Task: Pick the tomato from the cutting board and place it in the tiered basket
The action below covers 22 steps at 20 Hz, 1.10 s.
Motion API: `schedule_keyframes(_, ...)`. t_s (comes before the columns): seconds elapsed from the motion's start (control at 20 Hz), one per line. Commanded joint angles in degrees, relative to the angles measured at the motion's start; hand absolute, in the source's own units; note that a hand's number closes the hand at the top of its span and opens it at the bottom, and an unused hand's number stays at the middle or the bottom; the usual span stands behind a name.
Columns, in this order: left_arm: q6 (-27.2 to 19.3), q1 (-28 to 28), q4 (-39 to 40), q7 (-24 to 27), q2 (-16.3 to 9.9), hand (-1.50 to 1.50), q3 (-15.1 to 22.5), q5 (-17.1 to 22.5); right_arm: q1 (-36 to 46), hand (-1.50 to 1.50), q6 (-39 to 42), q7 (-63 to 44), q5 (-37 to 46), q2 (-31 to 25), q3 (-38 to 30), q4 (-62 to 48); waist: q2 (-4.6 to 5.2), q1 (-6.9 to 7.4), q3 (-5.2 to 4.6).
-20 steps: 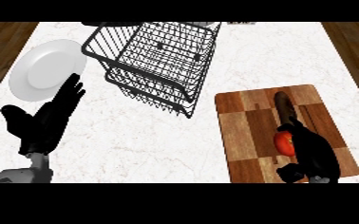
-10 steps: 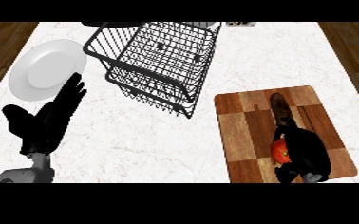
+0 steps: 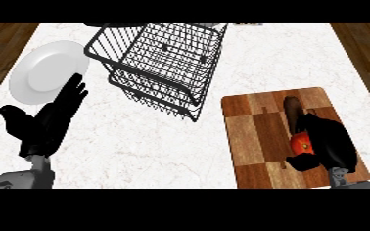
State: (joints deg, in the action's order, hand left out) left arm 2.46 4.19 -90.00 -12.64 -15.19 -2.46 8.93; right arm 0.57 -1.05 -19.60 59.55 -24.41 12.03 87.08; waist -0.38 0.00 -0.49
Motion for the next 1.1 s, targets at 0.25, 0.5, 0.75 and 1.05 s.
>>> schedule_keyframes(0.25, 0.3, -0.4, -0.9, -1.5, 0.3, 0.0, -0.6, 0.8, 5.2, 1.5, -8.1, 9.5, -14.3, 3.0, -9.4, 10.2, 0.09, -0.4, 0.58)
schedule_keyframes(0.5, -1.9, -1.3, -2.8, -0.9, 1.9, 0.0, 0.6, -1.8, 2.2, 1.5, -5.2, 9.1, -19.3, 3.5, -9.9, 24.1, 0.1, -0.64, 0.49)
schedule_keyframes(0.75, -1.0, -1.2, -0.7, 0.3, 2.7, 0.0, 1.1, -2.5, 13.3, 1.5, 5.6, -3.8, -20.6, 4.8, -7.2, 31.6, 0.26, 0.08, 0.44)
schedule_keyframes(1.05, 1.3, 0.3, 0.6, 0.7, 1.1, 0.0, -1.4, -1.2, 27.7, 1.5, 10.6, -13.9, -16.2, 11.2, 0.4, 26.2, 0.43, 0.8, 0.41)
